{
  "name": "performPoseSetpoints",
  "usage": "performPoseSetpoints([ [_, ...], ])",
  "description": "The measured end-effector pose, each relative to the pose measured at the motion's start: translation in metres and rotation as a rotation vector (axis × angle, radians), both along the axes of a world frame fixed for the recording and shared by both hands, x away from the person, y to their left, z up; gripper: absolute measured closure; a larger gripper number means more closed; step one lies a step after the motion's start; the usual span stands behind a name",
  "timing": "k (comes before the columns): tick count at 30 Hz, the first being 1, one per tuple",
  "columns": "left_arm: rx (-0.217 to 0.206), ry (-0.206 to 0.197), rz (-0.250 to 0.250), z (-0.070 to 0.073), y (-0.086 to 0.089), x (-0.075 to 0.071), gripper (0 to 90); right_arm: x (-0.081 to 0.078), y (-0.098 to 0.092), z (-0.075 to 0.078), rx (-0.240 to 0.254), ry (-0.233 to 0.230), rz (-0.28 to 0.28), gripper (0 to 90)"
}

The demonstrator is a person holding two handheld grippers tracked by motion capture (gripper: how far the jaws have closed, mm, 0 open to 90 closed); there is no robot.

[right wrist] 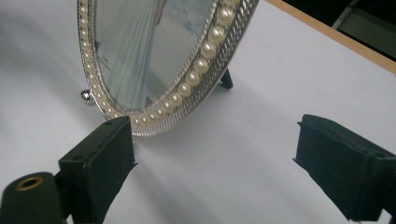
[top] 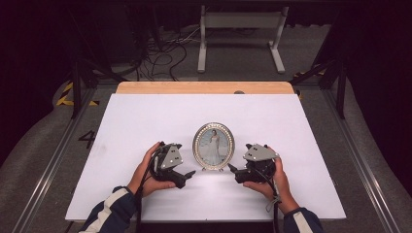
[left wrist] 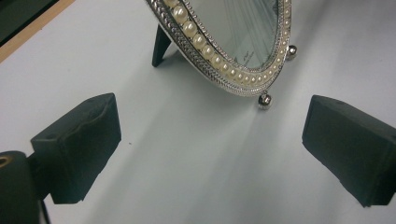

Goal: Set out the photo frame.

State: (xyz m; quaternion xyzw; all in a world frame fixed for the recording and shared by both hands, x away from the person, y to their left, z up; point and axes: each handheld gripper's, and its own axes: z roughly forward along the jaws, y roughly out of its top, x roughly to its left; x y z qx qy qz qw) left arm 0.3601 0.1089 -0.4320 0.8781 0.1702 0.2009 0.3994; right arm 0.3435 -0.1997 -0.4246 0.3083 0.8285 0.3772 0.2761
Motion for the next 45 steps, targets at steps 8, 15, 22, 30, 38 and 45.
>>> performPoseSetpoints([
  [8, 0.004, -0.010, 0.010, -0.001, 0.010, -0.003, 5.1, -0.005, -0.015, -0.004, -0.012, 0.012, -0.020, 11.5],
  [15, 0.013, -0.019, 0.023, -0.002, 0.018, -0.004, 5.1, -0.008, -0.025, -0.005, -0.016, 0.007, -0.036, 11.6],
  [22, 0.018, -0.027, 0.047, -0.002, 0.031, -0.007, 5.1, -0.011, -0.031, -0.004, -0.018, 0.002, -0.048, 11.7],
  [30, 0.011, -0.027, 0.072, -0.003, 0.043, -0.010, 5.1, -0.012, -0.033, -0.004, -0.023, -0.009, -0.052, 11.7],
  [38, 0.012, -0.023, 0.077, -0.004, 0.046, -0.012, 5.1, -0.012, -0.031, -0.003, -0.029, -0.014, -0.054, 11.7],
  [45, 0.015, -0.027, 0.070, -0.004, 0.046, -0.012, 5.0, -0.015, -0.039, -0.004, -0.023, -0.013, -0.071, 11.7],
])
